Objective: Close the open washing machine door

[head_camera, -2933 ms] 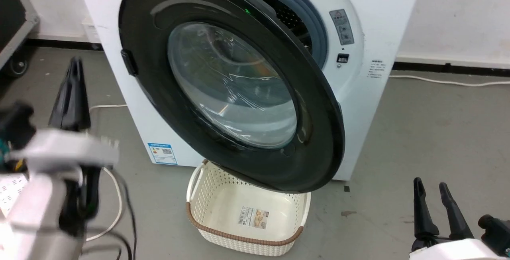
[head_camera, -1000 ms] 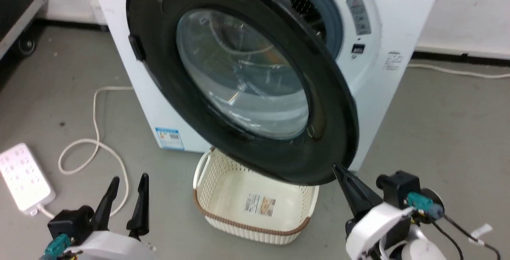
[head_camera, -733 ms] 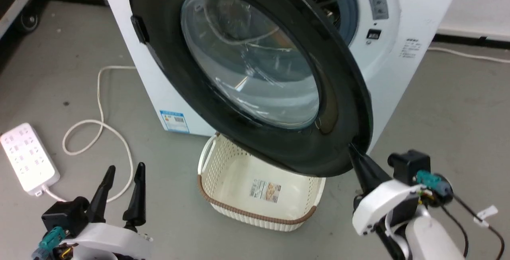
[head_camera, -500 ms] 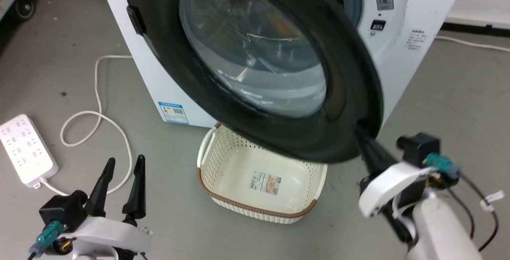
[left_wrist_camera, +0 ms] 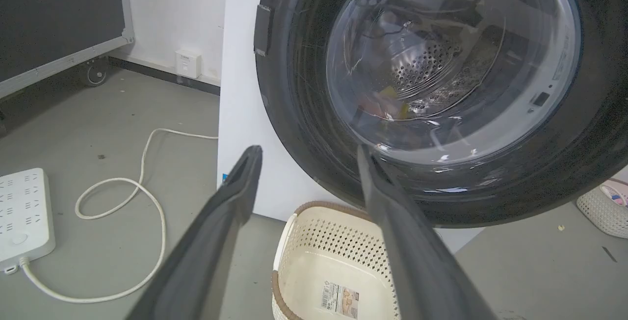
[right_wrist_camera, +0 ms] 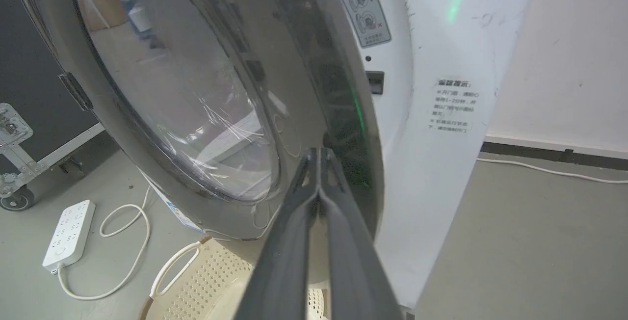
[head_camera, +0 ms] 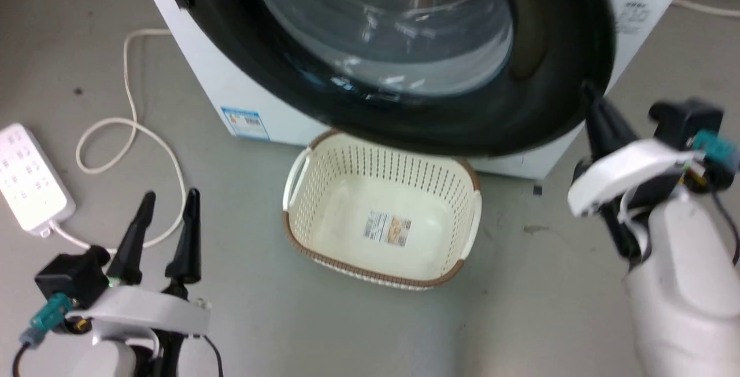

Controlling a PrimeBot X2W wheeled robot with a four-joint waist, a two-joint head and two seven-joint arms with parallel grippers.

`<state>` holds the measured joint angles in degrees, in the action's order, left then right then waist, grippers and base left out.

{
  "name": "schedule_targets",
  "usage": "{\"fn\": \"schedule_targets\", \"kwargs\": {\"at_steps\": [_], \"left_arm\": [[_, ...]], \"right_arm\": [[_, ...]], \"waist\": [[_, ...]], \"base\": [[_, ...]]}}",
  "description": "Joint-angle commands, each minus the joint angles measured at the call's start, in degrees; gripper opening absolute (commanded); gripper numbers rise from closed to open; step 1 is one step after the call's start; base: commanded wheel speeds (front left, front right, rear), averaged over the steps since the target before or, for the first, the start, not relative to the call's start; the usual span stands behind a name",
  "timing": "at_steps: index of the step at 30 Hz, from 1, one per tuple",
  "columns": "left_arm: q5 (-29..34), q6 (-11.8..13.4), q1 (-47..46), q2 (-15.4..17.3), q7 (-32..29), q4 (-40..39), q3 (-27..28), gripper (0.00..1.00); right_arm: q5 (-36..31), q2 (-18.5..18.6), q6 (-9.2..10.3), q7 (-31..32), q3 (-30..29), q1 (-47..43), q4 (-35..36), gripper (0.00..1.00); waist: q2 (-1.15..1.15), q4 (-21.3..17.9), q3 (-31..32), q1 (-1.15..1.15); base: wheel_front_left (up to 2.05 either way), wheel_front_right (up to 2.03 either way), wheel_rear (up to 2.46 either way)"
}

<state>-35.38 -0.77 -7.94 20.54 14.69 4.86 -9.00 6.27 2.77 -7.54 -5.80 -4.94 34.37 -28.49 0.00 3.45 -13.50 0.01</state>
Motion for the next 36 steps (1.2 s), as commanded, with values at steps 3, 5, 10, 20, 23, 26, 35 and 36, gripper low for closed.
{"fn": "schedule_targets", "kwargs": {"at_steps": [3,5,10,20,23,26,35,36], "left_arm": [[0.54,-1.11,-2.28,0.09,0.30,-0.16,0.67,1.00],[0.64,-1.52,-3.27,0.21,0.30,-0.12,0.84,1.00],[1.06,-2.20,-5.23,0.43,0.30,-0.35,1.31,1.00],[1.76,-2.85,-5.34,0.14,0.30,0.68,1.61,1.00],[1.97,-2.76,-4.59,-0.22,0.30,1.40,1.73,1.00],[2.36,-2.30,-3.22,-0.64,0.30,1.79,2.12,1.00],[3.46,0.02,2.10,-2.18,0.27,1.63,2.29,1.00],[3.52,0.39,2.77,-2.35,0.27,1.51,2.28,1.00]], "right_arm": [[-1.04,0.10,0.05,-0.95,-2.10,5.14,-2.06,0.00],[-1.75,0.10,0.05,-1.34,-3.33,7.43,-3.28,0.00],[-3.65,0.10,0.05,-2.63,-6.02,12.52,-5.76,0.00],[-4.51,0.10,0.05,-6.13,-7.84,17.62,-10.94,0.00],[-3.16,0.10,0.05,-7.50,-7.07,16.51,-11.53,0.00],[-1.47,0.10,0.05,-8.47,-5.43,14.10,-9.98,0.00],[1.13,0.10,0.05,-9.09,-3.27,1.99,0.44,0.00],[1.56,0.10,0.05,-9.09,-2.81,-0.02,1.76,0.00]], "waist": [[0.00,0.54,-3.20,-0.01],[0.00,0.82,-4.52,-0.01],[0.00,1.47,-6.80,-0.01],[0.00,1.32,-6.11,-0.01],[0.00,0.41,-3.30,-0.01],[0.00,-1.13,0.32,-0.01],[0.00,-6.01,10.02,-0.01],[0.00,-6.51,10.98,-0.01]], "base": [[0.00,0.00,0.00],[0.00,0.00,0.00],[0.00,0.00,0.00],[0.00,0.00,0.00],[0.00,0.00,0.00],[0.00,0.00,0.00],[0.00,0.00,0.00],[0.00,0.00,0.00]]}}
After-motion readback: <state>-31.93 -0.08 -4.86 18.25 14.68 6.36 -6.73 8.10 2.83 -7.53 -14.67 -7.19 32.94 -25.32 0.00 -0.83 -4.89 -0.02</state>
